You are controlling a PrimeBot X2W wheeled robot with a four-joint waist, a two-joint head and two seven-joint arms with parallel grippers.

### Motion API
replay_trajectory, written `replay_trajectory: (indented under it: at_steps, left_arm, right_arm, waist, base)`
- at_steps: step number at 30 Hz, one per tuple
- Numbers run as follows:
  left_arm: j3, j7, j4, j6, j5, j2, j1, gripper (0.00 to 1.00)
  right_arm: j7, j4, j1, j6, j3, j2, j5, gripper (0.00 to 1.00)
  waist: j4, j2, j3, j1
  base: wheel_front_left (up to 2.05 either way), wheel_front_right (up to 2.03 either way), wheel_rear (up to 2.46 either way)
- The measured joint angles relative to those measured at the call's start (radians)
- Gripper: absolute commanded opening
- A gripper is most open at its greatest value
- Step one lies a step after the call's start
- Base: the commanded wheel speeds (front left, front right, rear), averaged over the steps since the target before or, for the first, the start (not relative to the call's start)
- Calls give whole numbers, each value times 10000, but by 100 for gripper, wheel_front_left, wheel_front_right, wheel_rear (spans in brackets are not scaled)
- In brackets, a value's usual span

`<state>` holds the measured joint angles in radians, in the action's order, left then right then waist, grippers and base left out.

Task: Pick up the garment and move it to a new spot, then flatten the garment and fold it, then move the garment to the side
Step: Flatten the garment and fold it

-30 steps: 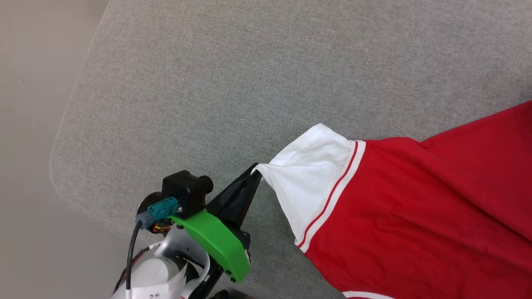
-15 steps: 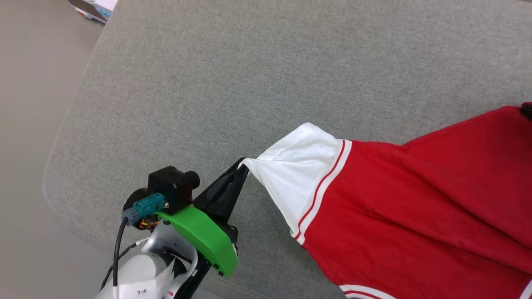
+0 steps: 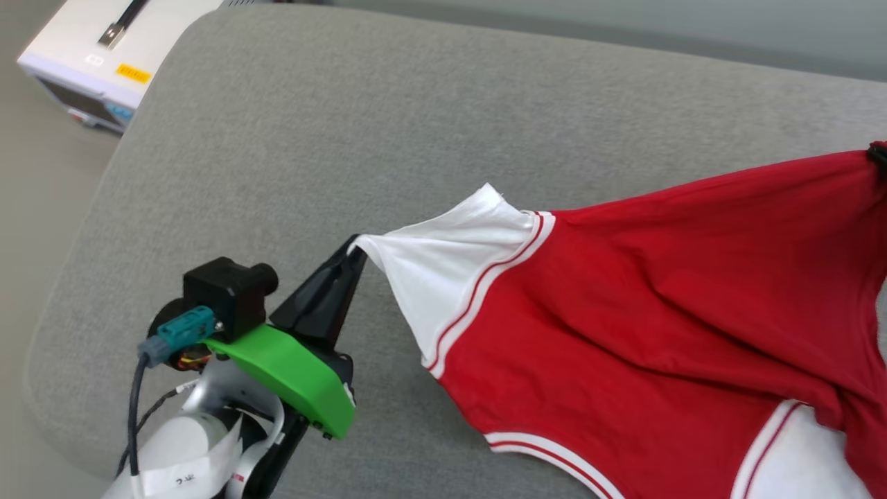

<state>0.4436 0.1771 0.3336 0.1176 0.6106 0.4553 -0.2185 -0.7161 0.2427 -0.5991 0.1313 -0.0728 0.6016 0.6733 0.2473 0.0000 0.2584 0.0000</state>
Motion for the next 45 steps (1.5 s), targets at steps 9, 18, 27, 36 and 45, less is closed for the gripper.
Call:
replay_trajectory:
  at_steps: [9, 18, 27, 36, 45]
  left_arm:
    - [-848, 15, 454, 211, 0, 510, -547, 0]
    - [-1553, 48, 708, 477, -61, 550, -2104, 0]
    - [-1975, 8, 951, 721, -819, 848, -3785, 0]
    - [-2293, 422, 1083, 593, -1093, 1400, -5560, 0]
    - [-2370, 1141, 163, -414, -1266, 2322, -8114, 0]
  right_arm:
    - [623, -1018, 236, 0, 173, 102, 435, 0]
    - [648, -2554, 658, 0, 744, 228, 497, 0]
    - [709, -3753, 657, 2, 1258, 228, 604, 0]
    - [844, -4376, 56, 4, 1638, 205, 619, 0]
    - [1064, -4149, -2171, 6, 1735, 408, 554, 0]
  waist:
    - [-998, 0, -761, 0]
    - [-1939, 0, -1249, 0]
    - [-2695, 0, -1324, -1]
    - [-2919, 0, -641, 0]
    - [-3018, 0, 694, 0]
  base:
    - [0, 0, 0]
    - [0, 0, 0]
    - [0, 0, 0]
    - [0, 0, 0]
    - [0, 0, 0]
